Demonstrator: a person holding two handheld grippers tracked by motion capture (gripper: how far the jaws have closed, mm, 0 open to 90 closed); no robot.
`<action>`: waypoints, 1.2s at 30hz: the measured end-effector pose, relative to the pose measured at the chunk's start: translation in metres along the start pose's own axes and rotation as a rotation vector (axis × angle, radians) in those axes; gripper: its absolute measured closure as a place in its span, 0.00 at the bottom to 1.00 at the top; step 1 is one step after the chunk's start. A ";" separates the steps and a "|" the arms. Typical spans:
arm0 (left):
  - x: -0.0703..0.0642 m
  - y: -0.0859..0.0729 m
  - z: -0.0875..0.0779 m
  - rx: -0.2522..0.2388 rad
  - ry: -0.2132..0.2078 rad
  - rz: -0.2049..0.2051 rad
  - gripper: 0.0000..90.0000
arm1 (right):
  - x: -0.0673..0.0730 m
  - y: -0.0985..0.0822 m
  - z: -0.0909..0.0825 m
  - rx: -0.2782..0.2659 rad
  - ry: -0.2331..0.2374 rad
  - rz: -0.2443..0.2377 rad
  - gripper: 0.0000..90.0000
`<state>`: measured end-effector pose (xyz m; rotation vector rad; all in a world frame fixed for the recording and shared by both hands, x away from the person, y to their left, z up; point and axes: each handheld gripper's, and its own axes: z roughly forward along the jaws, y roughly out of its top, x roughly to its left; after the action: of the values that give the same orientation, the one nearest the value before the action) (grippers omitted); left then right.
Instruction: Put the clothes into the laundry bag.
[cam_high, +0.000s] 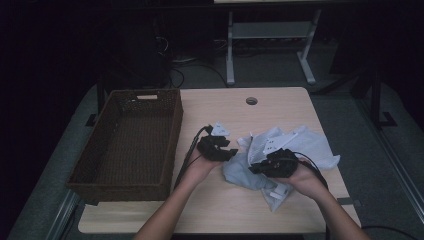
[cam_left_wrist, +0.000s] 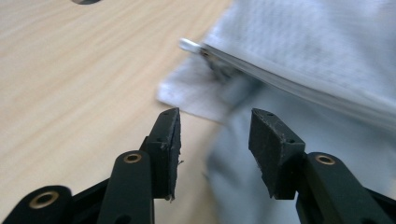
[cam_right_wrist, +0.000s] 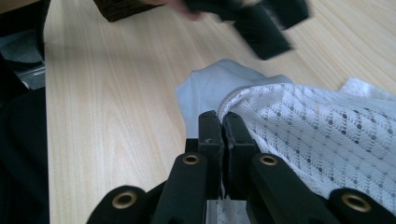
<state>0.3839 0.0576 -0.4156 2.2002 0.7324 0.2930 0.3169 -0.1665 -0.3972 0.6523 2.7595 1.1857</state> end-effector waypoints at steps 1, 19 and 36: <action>0.005 0.004 0.007 0.013 0.001 -0.005 0.58 | 0.000 0.000 0.000 0.001 0.000 -0.001 0.97; 0.039 0.022 0.086 0.172 -0.053 0.077 0.63 | -0.001 0.000 0.000 0.008 -0.007 -0.012 0.96; 0.040 0.007 0.059 0.200 -0.056 0.015 0.99 | -0.006 -0.002 -0.006 0.004 -0.038 -0.006 0.96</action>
<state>0.4439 0.0413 -0.4505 2.3925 0.7421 0.1705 0.3207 -0.1744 -0.3948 0.6598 2.7313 1.1541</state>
